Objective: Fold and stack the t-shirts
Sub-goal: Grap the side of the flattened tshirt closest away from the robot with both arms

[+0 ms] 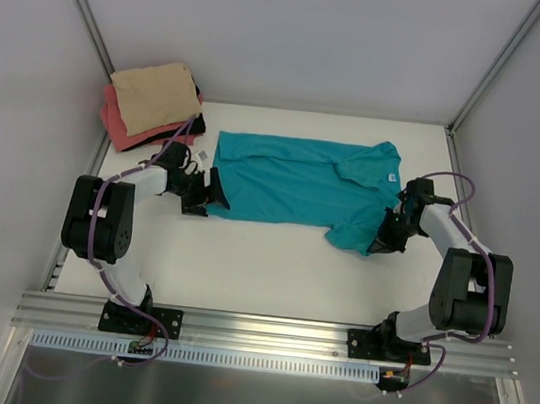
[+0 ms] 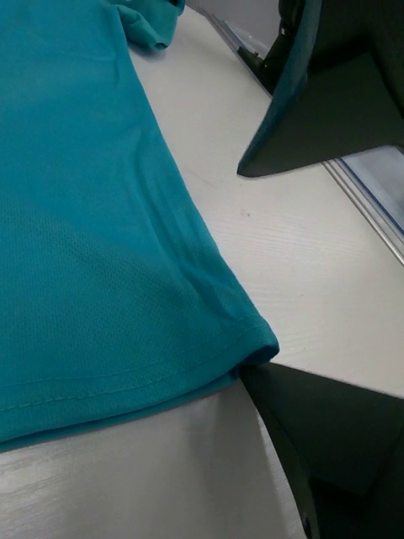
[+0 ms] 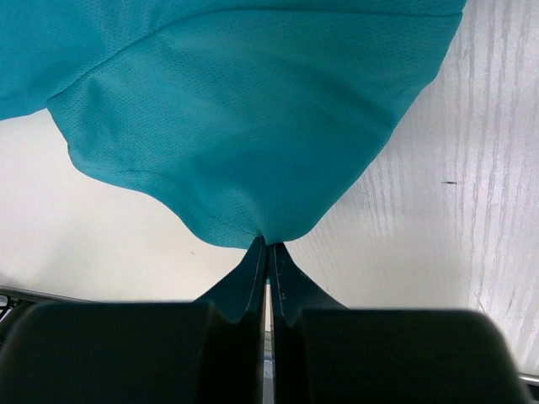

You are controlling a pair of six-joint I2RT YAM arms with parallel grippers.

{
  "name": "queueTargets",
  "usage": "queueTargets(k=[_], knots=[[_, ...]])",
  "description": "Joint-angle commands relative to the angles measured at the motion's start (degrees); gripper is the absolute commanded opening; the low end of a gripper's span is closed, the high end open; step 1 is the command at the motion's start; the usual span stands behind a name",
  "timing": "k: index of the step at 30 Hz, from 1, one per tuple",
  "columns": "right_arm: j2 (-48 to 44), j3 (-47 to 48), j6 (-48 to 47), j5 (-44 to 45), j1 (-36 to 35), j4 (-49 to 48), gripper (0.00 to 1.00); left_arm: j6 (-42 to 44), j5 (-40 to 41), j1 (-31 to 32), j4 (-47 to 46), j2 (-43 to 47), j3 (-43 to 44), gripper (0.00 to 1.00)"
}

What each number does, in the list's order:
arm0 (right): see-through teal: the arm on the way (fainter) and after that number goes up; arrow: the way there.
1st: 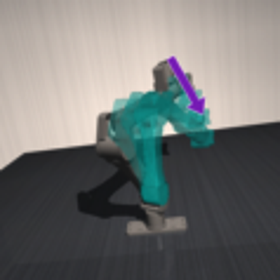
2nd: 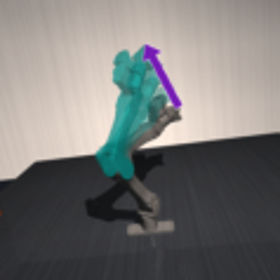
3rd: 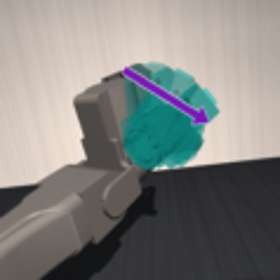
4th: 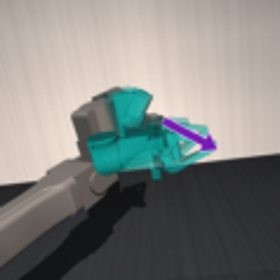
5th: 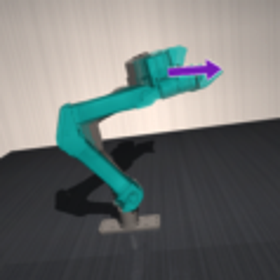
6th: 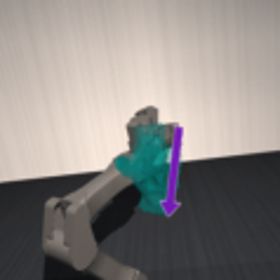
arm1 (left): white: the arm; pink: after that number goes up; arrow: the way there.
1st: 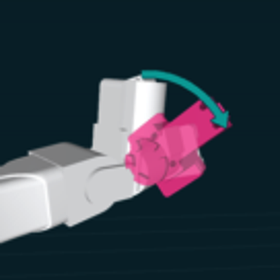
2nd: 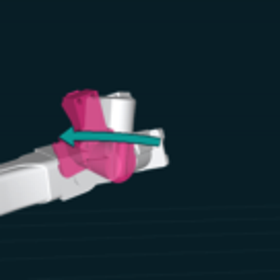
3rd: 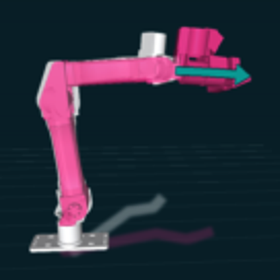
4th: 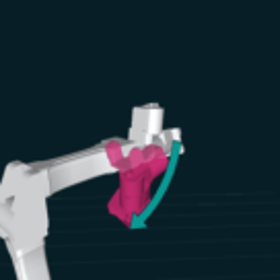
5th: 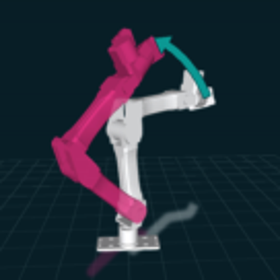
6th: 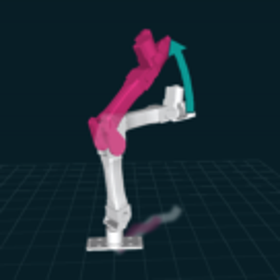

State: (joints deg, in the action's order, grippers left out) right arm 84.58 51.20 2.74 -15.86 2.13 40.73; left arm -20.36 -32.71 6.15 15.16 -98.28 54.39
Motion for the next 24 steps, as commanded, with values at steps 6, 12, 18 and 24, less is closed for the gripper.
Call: queueTargets(k=[6,12,18,24], knots=[[-1.96,2.06,-0.19,1.0,-0.2,1.72,0.0,2.6,2.21,-0.09,-0.57,-4.03,-0.08,0.0],[-1.87,2.76,-0.02,0.57,-0.2,1.89,0.01,3.92,5.55,-0.09,2.76,-1.74,1.68,0.0],[-4.06,4.34,-0.19,0.74,-0.11,4.09,0.0,3.84,6.87,-0.09,8.22,5.45,4.75,0.0],[-3.89,7.51,0.42,0.21,0.5,4.62,0.0,2.08,6.96,-0.09,10.59,6.88,9.23,0.0]])
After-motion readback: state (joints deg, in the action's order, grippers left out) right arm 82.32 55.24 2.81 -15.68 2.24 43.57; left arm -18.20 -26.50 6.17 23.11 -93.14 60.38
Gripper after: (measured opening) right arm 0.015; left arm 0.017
